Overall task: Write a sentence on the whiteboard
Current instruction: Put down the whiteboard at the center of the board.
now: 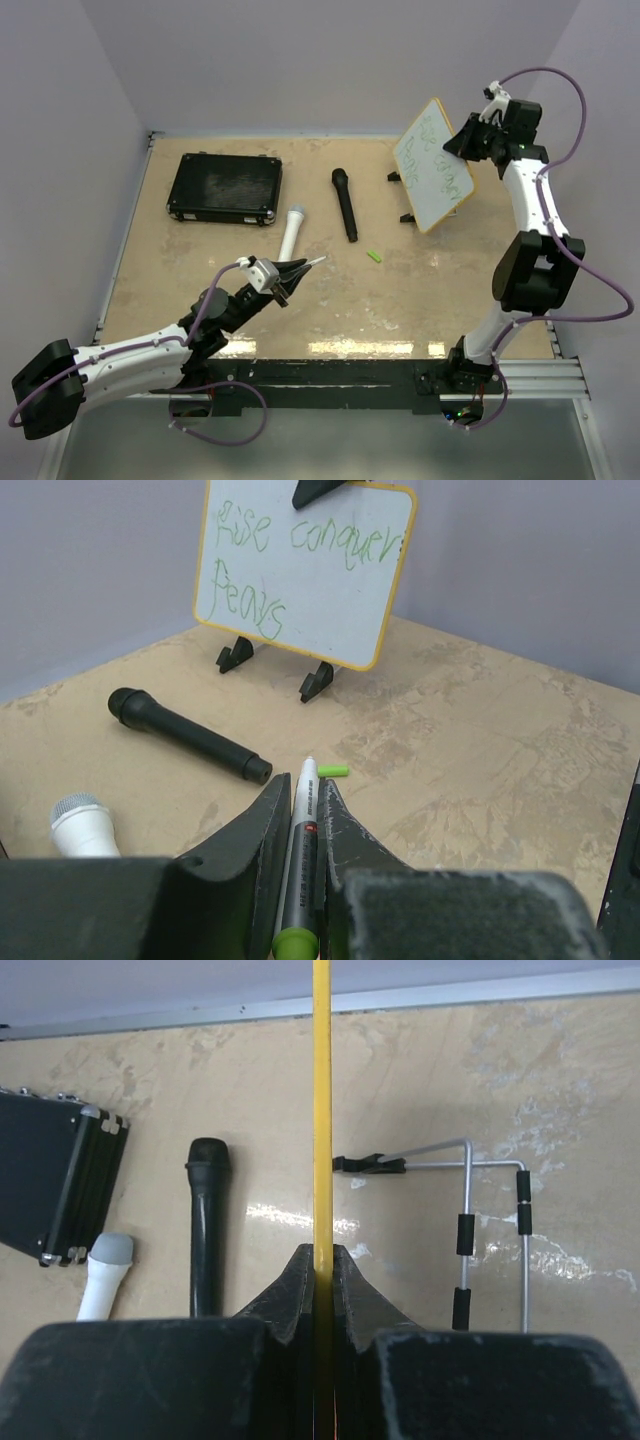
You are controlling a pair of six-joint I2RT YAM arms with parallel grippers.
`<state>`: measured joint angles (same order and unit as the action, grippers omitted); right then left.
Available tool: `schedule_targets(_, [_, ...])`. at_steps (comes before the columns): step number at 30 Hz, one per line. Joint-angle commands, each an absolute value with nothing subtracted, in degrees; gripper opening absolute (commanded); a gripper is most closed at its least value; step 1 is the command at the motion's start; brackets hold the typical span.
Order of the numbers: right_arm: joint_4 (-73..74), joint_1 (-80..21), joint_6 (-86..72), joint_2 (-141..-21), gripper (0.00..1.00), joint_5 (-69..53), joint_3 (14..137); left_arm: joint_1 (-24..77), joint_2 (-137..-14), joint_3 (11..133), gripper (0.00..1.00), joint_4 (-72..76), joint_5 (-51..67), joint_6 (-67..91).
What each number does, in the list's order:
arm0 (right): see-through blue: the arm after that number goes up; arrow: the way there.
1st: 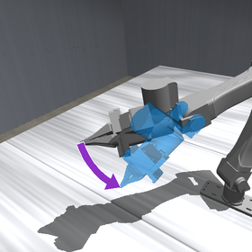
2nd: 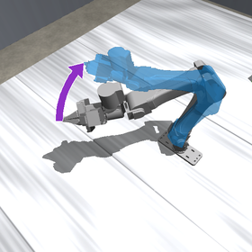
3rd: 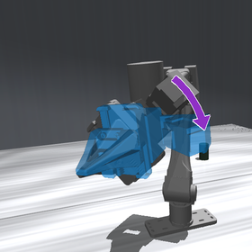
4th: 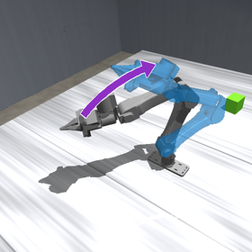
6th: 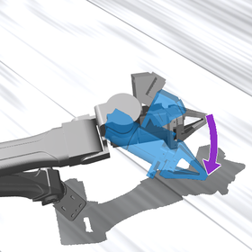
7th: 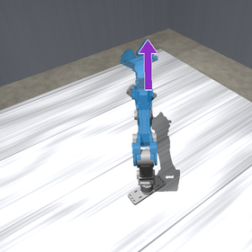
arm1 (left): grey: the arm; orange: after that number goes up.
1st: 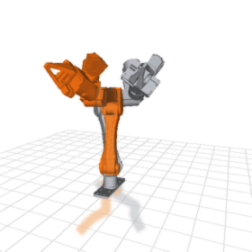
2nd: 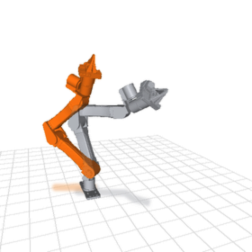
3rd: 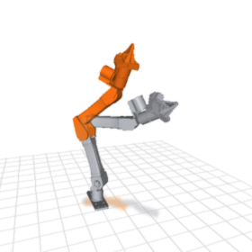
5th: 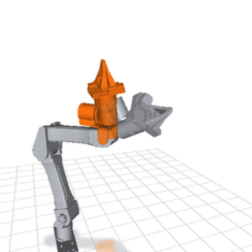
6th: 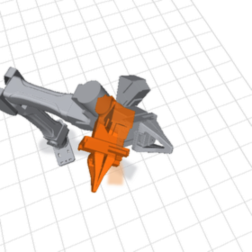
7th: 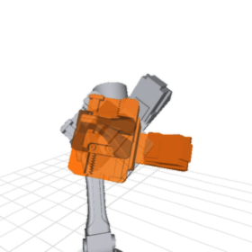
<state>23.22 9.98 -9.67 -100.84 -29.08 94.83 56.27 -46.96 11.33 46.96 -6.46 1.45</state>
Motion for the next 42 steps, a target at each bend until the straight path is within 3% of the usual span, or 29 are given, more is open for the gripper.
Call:
schedule_targets(1, [16.00,10.28,-10.64,-99.58,0.00,-28.31,94.22,56.07,-46.40,10.90,0.00,48.60,-7.12,2.46])
schedule_targets(20, [13.71,10.72,-9.05,-102.83,0.01,-27.68,90.35,55.99,-46.41,10.81,0.00,48.25,-7.12,2.81])
schedule_targets(28, [13.45,11.78,-8.79,-105.29,0.20,-29.00,89.91,56.07,-46.84,11.34,0.00,48.08,-6.94,2.64])
schedule_targets(42, [13.45,14.06,-7.91,-108.19,0.40,-30.85,89.74,55.99,-47.46,11.78,0.00,48.08,-6.24,3.34])
